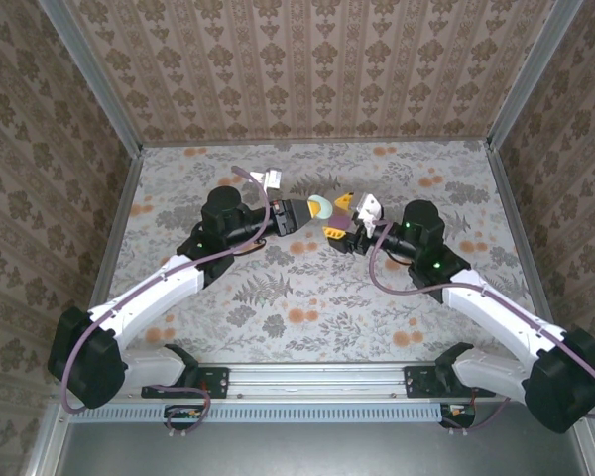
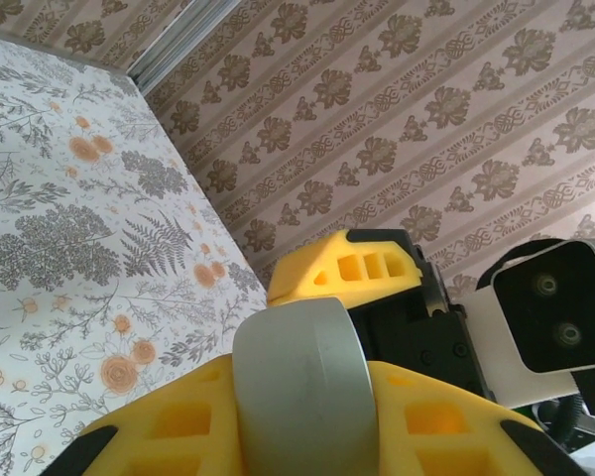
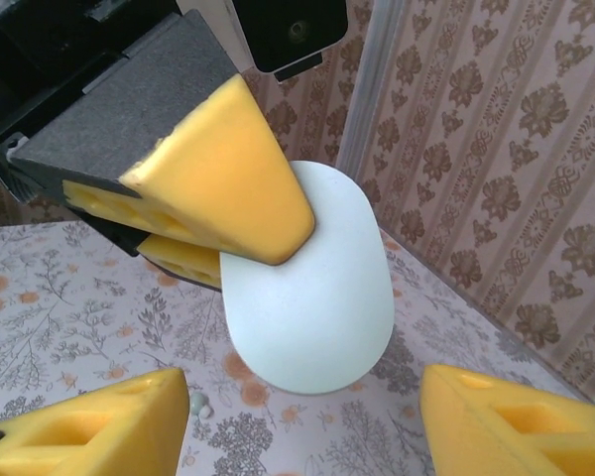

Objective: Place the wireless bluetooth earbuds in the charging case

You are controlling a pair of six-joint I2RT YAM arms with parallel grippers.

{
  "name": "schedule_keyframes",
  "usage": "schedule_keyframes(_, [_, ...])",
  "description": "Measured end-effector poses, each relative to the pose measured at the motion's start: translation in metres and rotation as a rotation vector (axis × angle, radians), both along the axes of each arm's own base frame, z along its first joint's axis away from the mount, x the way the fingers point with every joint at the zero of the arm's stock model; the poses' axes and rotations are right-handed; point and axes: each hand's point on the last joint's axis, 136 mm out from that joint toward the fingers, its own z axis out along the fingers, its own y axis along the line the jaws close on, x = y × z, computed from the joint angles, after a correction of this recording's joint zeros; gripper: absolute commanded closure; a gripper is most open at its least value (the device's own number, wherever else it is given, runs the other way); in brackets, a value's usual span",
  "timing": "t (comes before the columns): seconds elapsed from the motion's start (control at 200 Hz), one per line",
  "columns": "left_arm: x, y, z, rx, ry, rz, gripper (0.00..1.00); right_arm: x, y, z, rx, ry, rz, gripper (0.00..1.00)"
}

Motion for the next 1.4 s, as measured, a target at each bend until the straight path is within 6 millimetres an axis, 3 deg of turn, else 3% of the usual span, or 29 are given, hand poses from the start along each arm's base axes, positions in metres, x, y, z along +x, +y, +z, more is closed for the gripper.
schedule_keyframes(0.37, [-0.003,-0.002,0.002,-0.008,0.007,-0.015,0.85,0.004,0.01,0.018,0.03,-0.043,0.071,0.45])
schedule_keyframes(0.795, [-0.003,-0.002,0.002,-0.008,0.007,-0.014,0.85,0.006,0.014,0.014,0.022,-0.033,0.09,0.51])
schedule_keyframes(0.99, [-0.003,-0.002,0.001,-0.008,0.008,-0.015,0.85,0.006,0.014,0.013,0.018,-0.035,0.089,0.47])
schedule_keyframes(1.26, [-0.003,-0.002,0.001,-0.008,0.008,-0.014,0.84,0.006,0.014,0.012,0.005,-0.047,0.087,0.53])
schedule_keyframes(1.33, [-0.003,-0.002,0.001,-0.008,0.008,-0.013,0.8,0.006,0.014,0.012,0.005,-0.049,0.087,0.57])
schedule_keyframes(1.4, [-0.003,-0.001,0.001,-0.007,0.007,-0.011,0.68,0.006,0.014,0.012,0.004,-0.047,0.087,0.61])
